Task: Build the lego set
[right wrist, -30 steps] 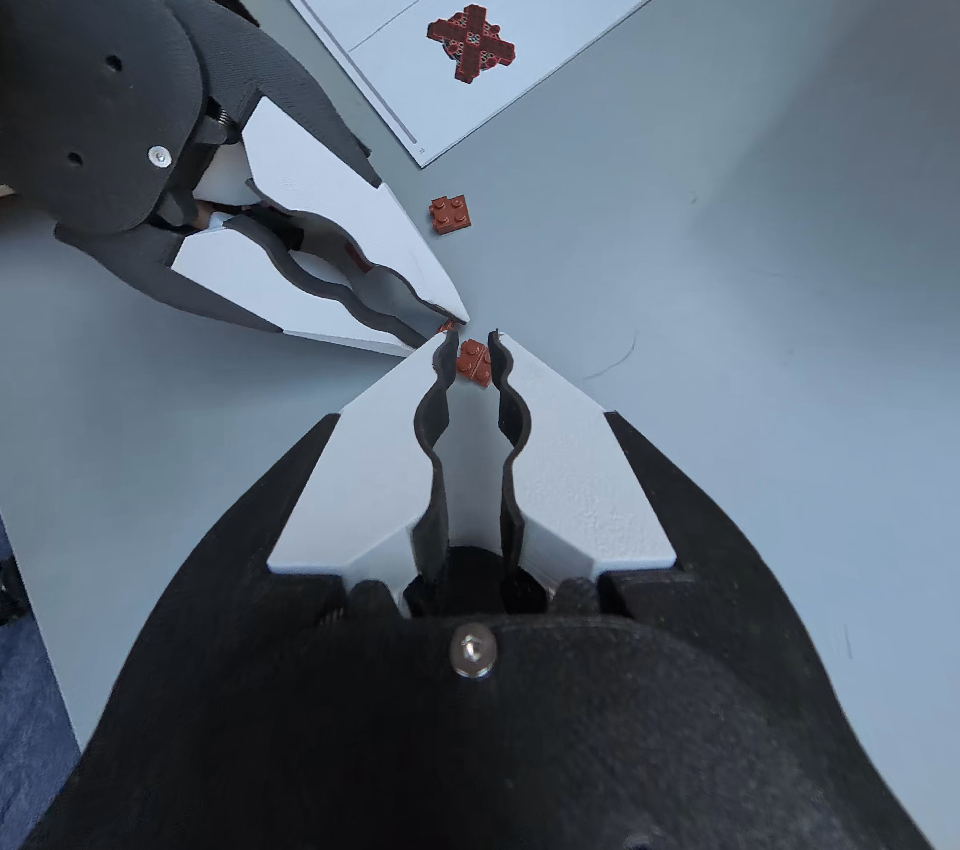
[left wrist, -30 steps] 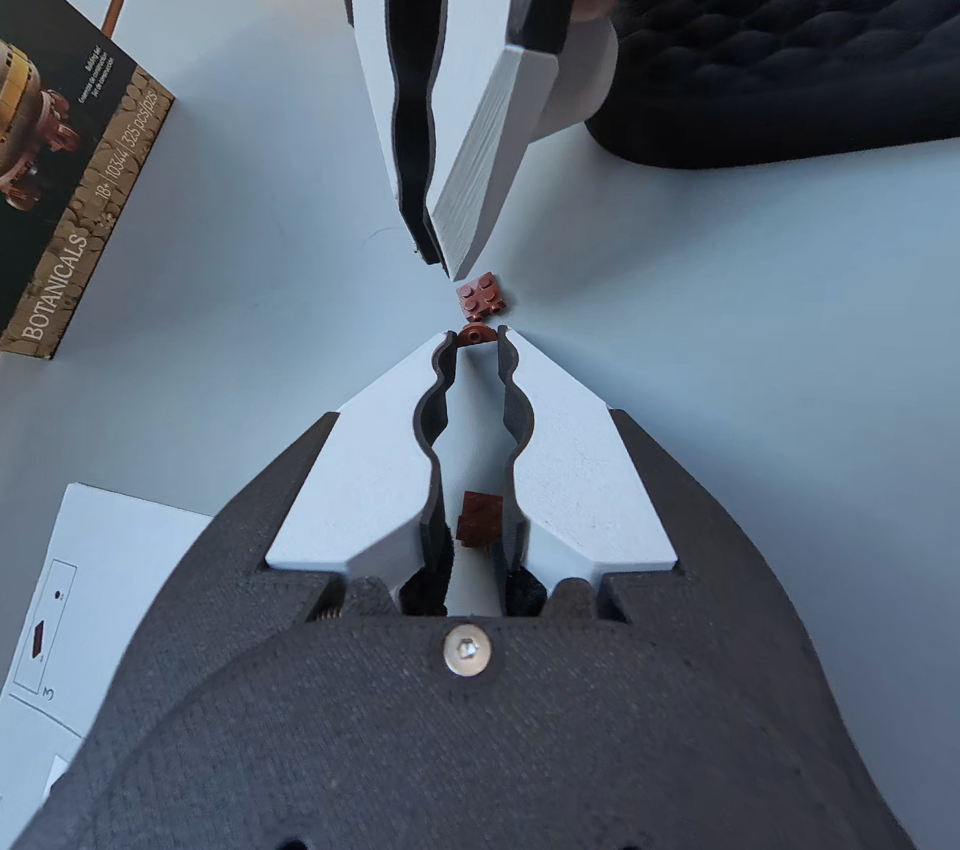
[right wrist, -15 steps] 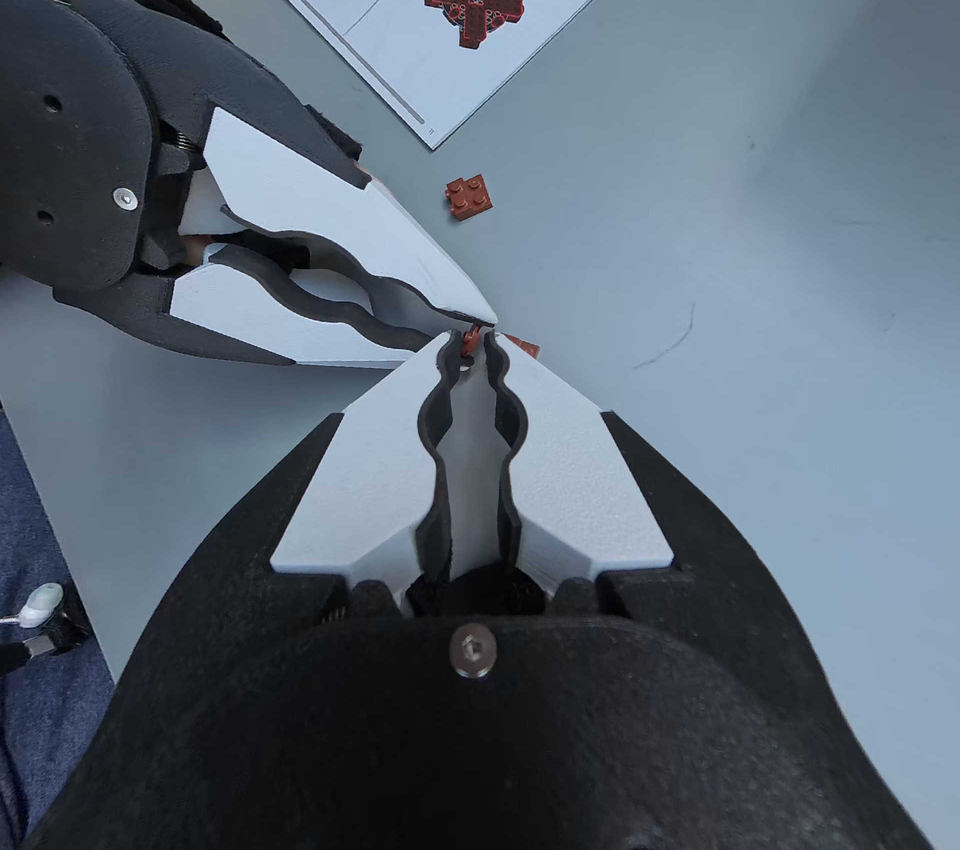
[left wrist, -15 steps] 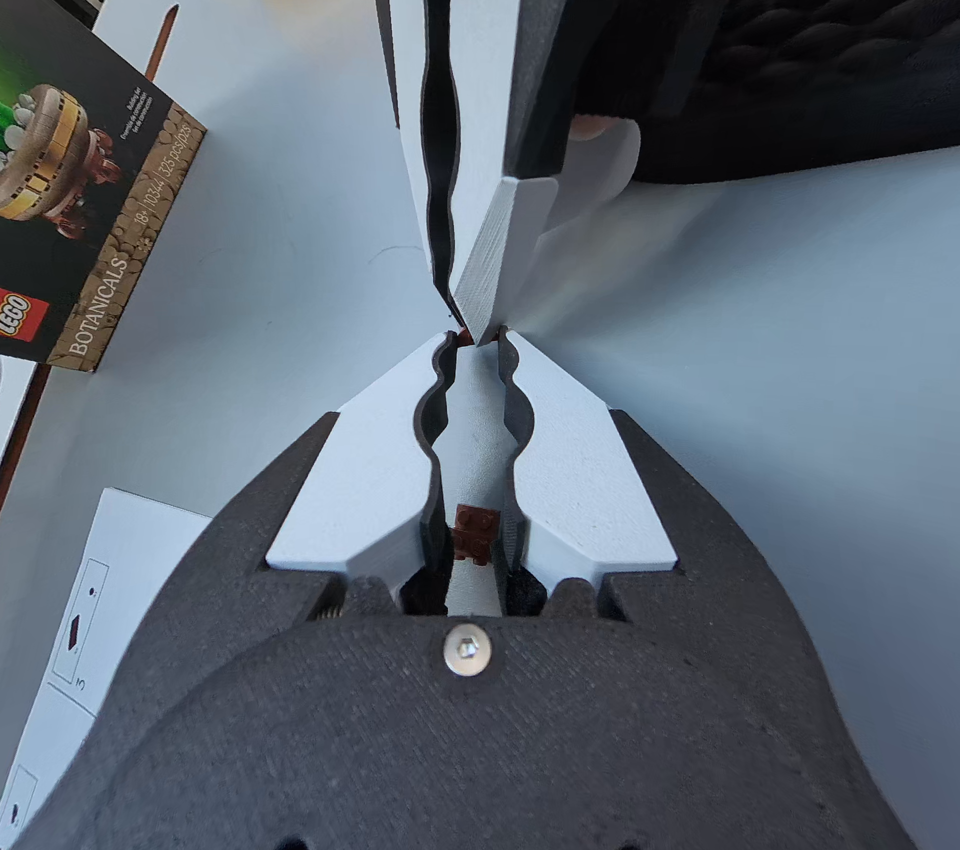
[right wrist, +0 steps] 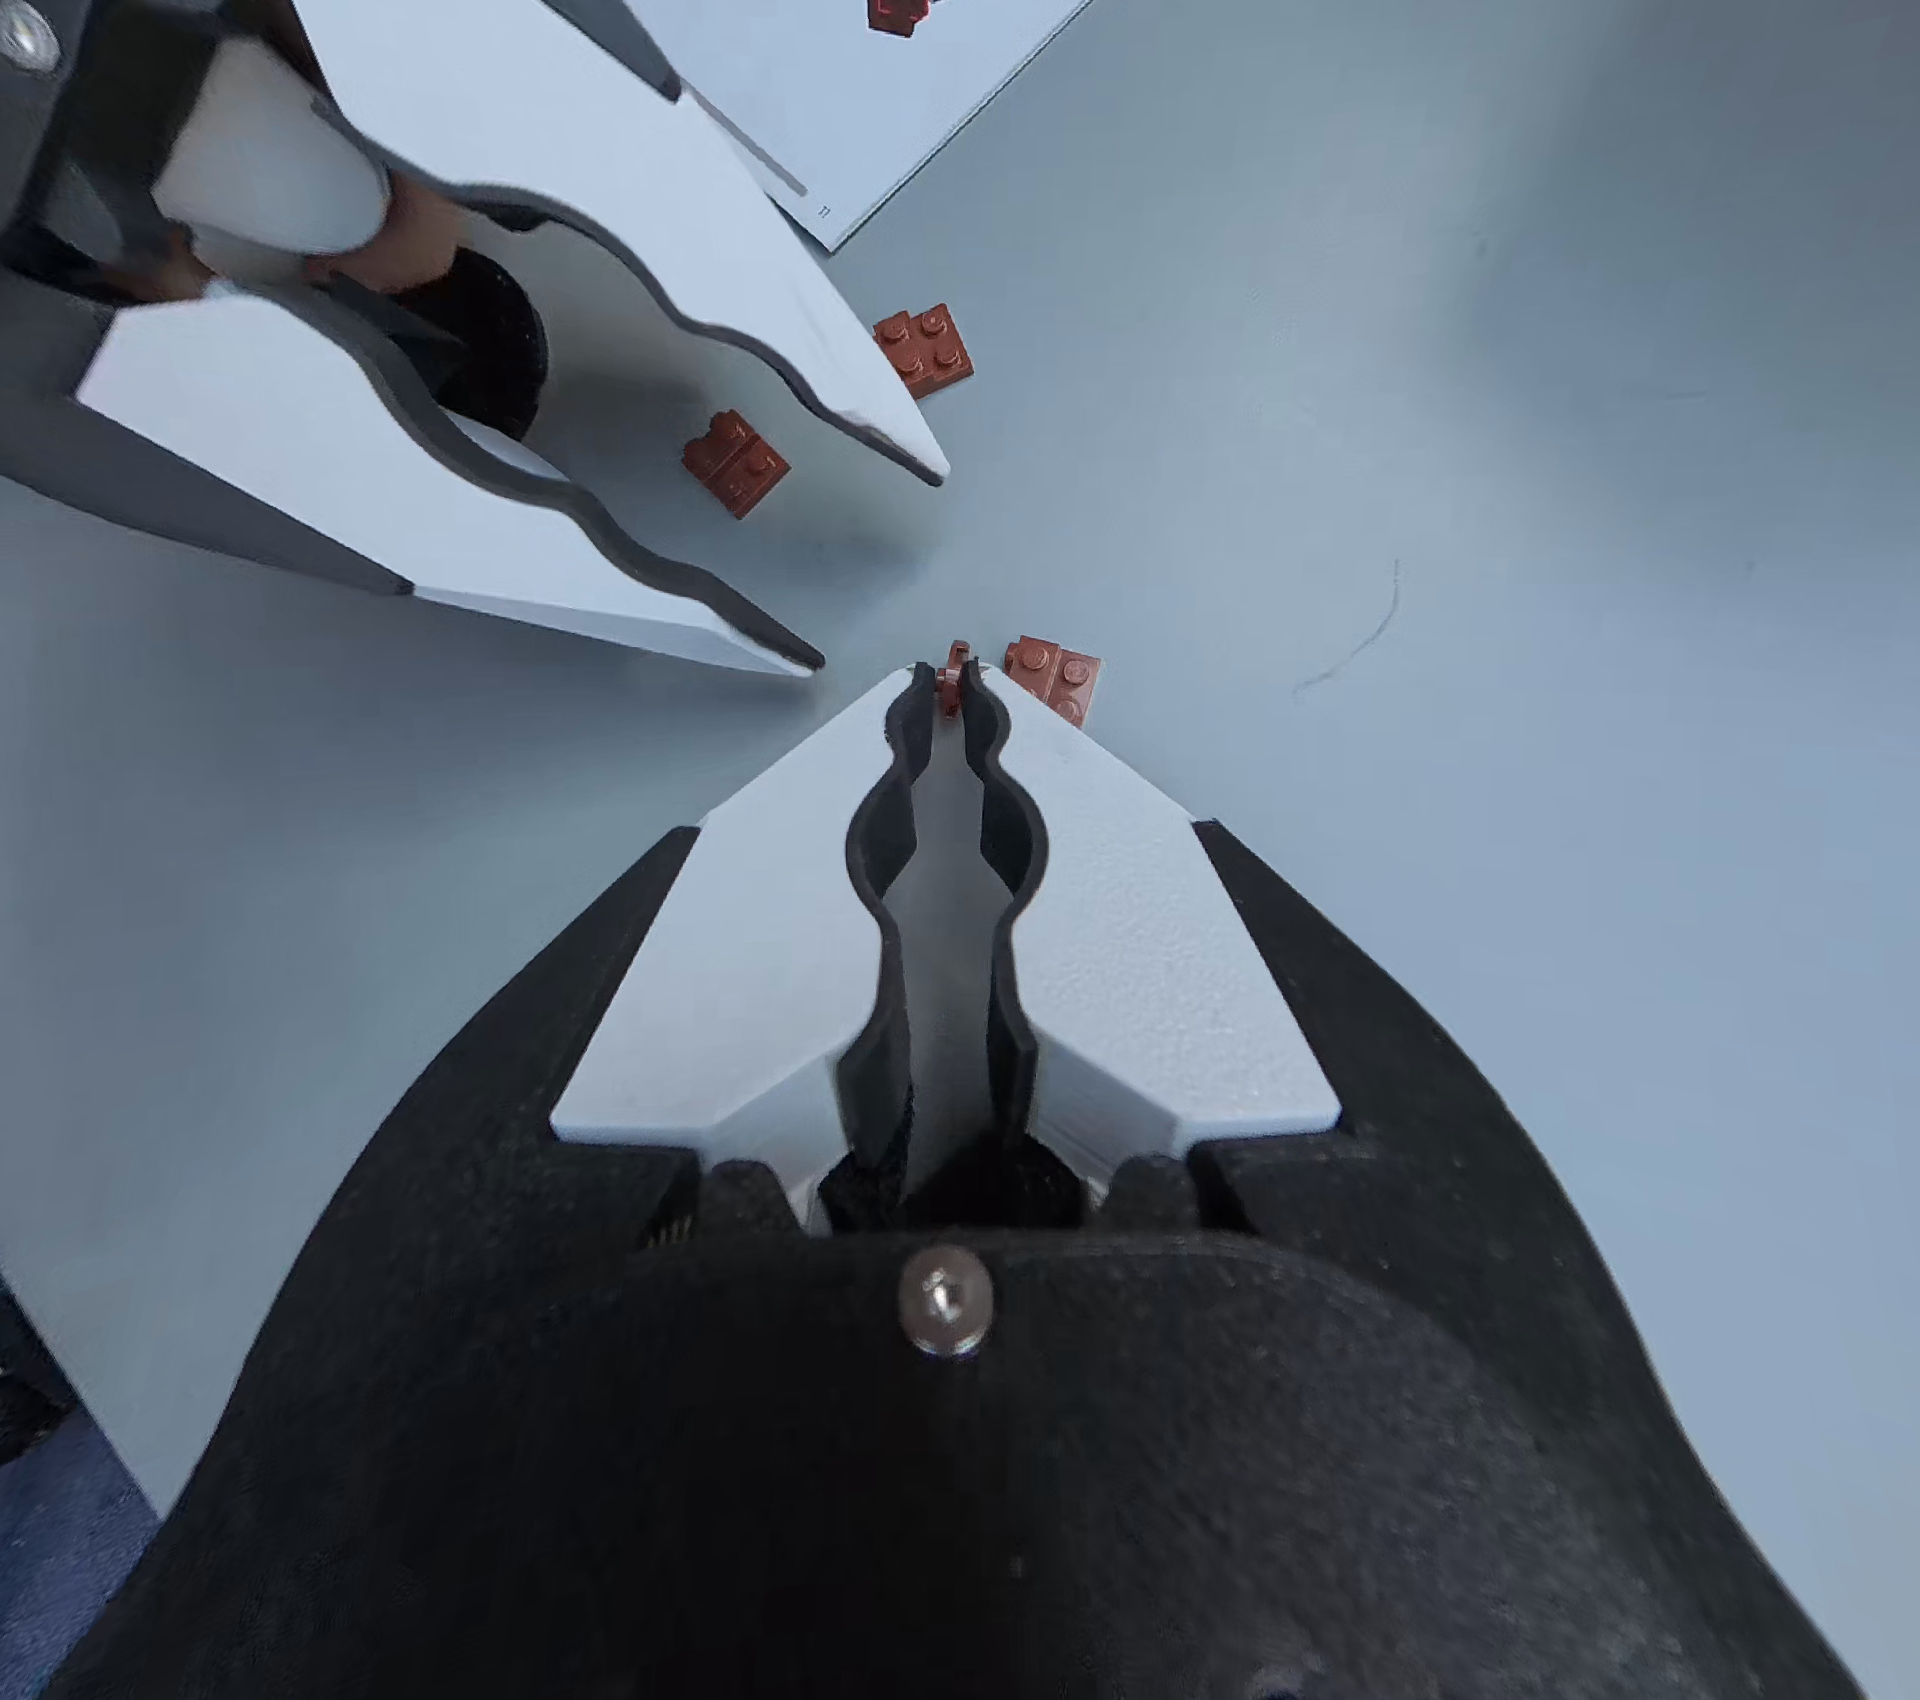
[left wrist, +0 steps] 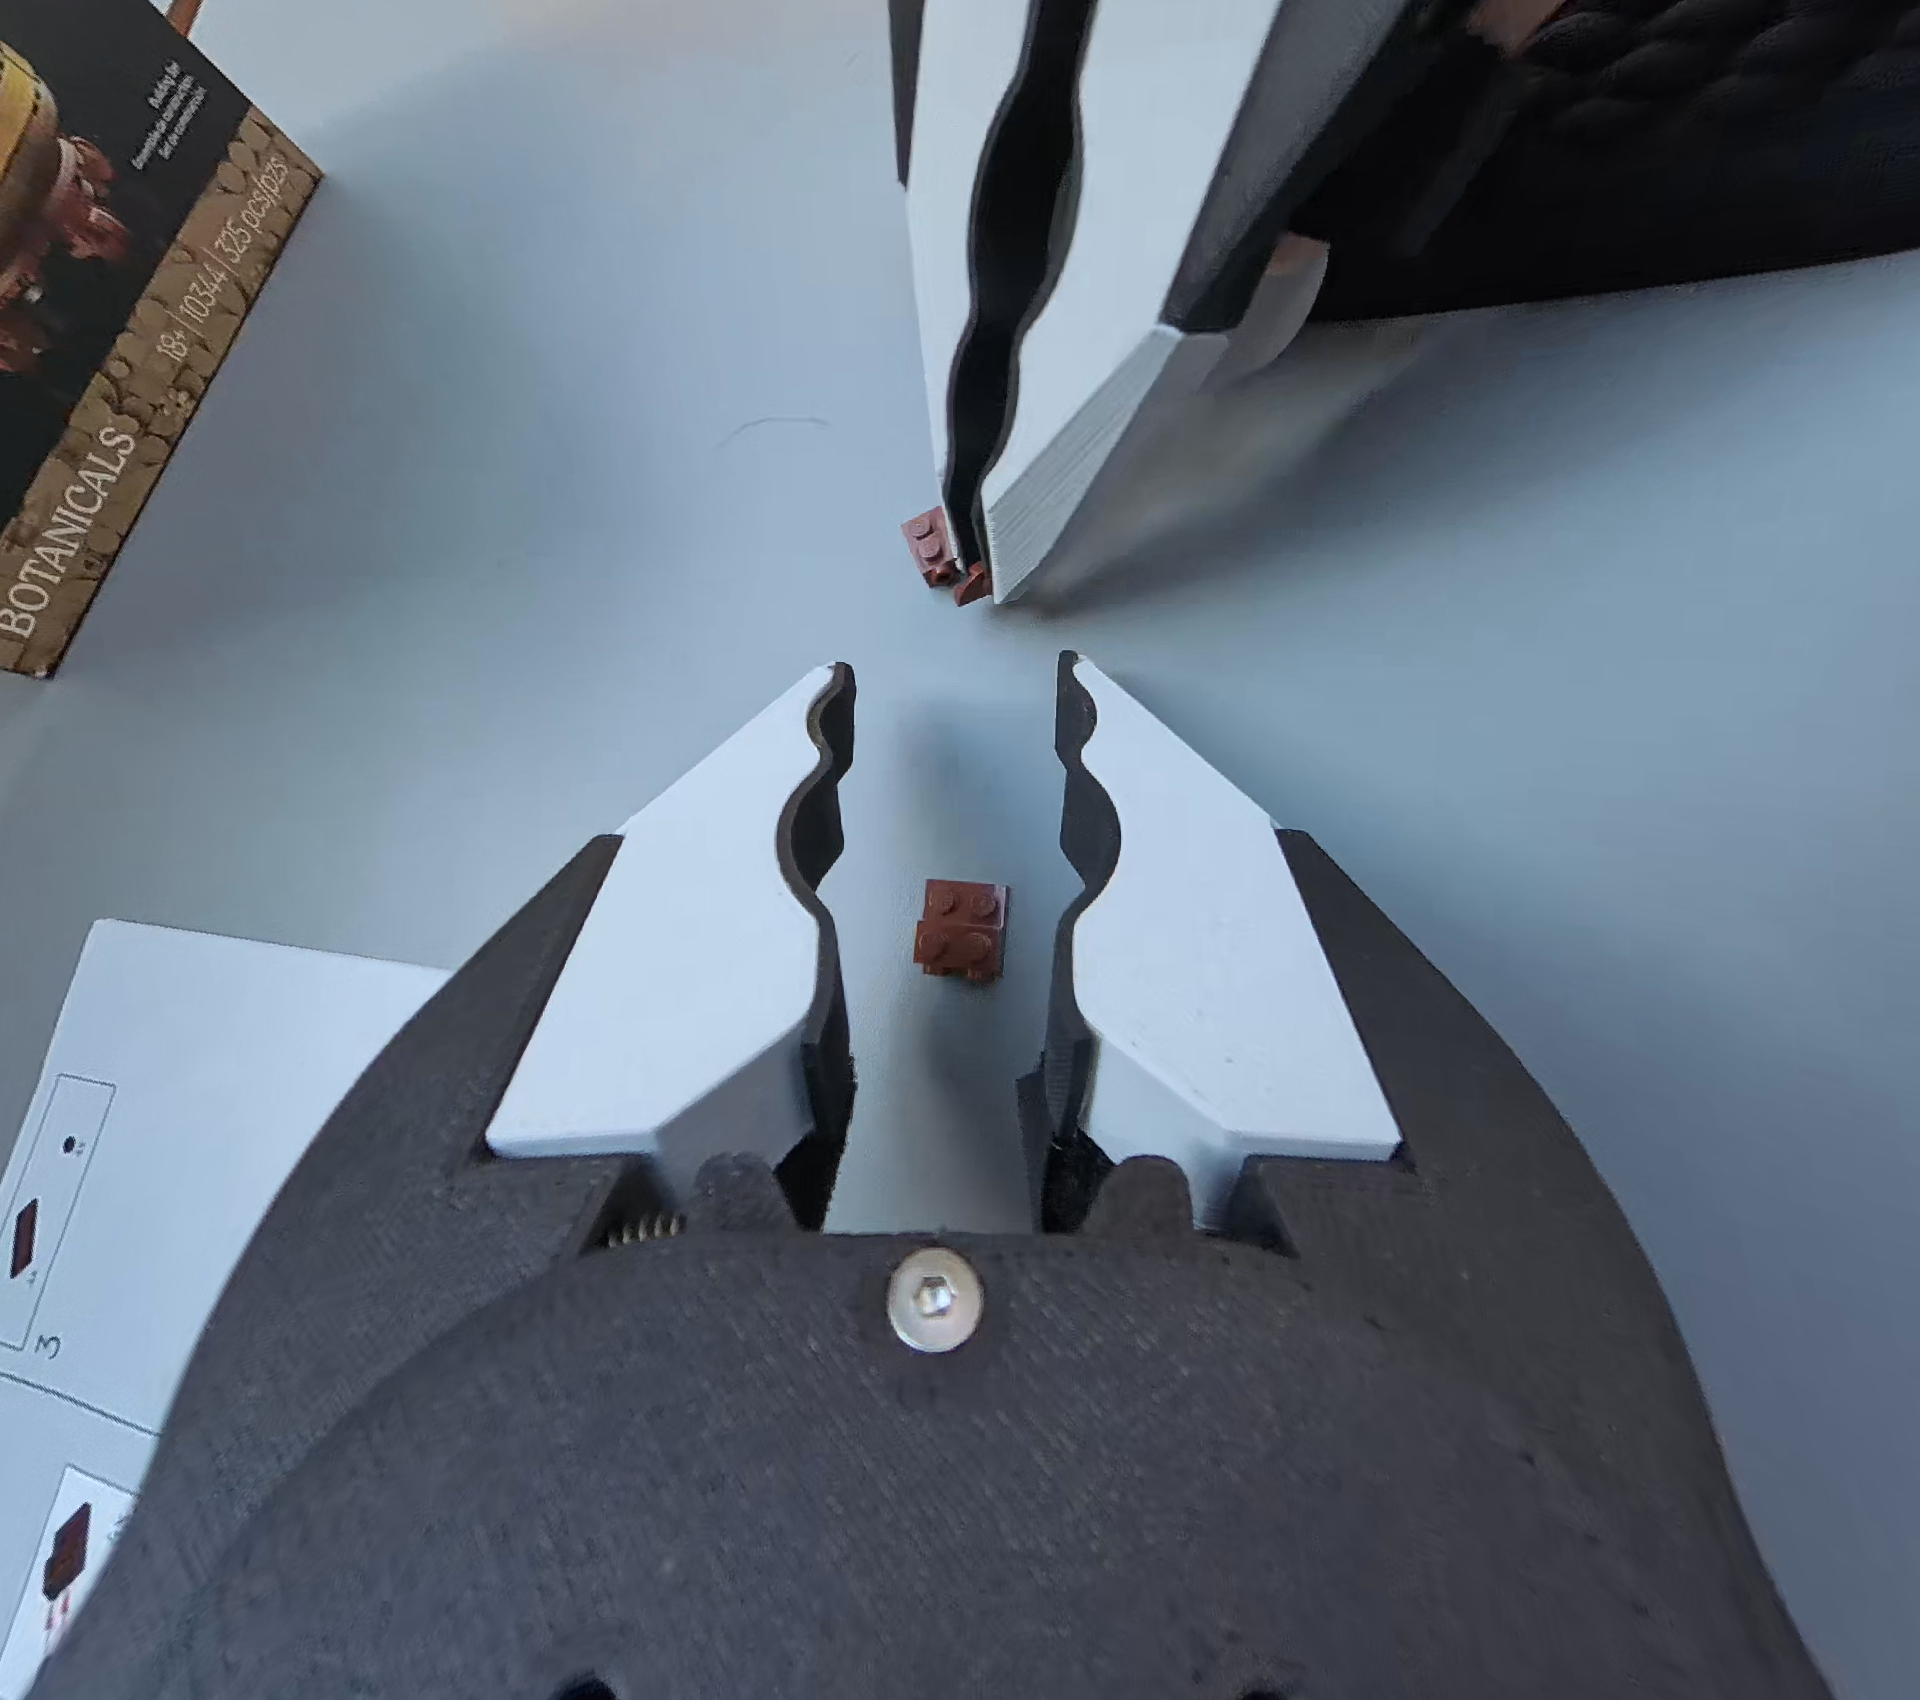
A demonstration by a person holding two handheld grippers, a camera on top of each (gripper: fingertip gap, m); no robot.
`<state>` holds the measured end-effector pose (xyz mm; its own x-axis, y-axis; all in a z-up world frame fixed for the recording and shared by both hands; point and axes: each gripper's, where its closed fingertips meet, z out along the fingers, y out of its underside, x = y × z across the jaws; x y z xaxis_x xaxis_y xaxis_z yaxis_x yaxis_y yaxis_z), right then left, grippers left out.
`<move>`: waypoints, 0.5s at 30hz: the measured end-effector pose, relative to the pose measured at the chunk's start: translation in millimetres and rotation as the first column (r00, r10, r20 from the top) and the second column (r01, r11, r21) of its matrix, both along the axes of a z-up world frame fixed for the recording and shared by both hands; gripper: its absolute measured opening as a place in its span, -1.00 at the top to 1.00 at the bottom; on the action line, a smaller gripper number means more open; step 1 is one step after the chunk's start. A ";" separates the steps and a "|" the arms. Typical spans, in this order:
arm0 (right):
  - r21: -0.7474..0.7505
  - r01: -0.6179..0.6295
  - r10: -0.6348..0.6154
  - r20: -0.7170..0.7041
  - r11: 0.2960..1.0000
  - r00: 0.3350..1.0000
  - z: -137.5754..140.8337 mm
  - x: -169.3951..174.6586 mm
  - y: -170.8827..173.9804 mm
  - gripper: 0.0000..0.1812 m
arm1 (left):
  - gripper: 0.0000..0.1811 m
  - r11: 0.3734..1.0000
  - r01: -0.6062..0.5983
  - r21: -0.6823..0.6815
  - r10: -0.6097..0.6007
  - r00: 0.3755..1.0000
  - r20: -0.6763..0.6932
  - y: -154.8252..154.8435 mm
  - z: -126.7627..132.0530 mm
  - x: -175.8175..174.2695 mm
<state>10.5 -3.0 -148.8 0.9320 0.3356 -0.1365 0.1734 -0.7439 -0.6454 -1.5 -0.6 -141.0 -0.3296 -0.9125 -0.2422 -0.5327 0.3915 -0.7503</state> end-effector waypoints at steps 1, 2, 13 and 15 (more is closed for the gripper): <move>-0.003 0.002 -0.002 0.039 1.000 0.999 -2.4 -0.5 -0.6 0.95 | 0.61 1.000 -0.001 -0.025 0.001 1.000 0.010 1.0 2.0 -1.6; -0.005 0.010 -0.009 0.062 1.000 0.998 -4.2 -1.2 -0.5 0.95 | 0.63 0.999 -0.001 -0.046 0.002 1.000 0.019 1.3 3.8 -2.7; 0.003 0.059 -0.058 0.197 0.998 0.979 -4.5 0.8 -1.9 0.85 | 0.67 0.997 0.013 -0.074 -0.008 0.997 0.071 1.6 19.7 -5.8; 0.036 0.045 -0.051 0.211 0.998 0.976 1.8 0.3 -4.6 0.83 | 0.68 0.997 0.009 -0.079 -0.003 0.997 0.081 2.5 23.4 -6.6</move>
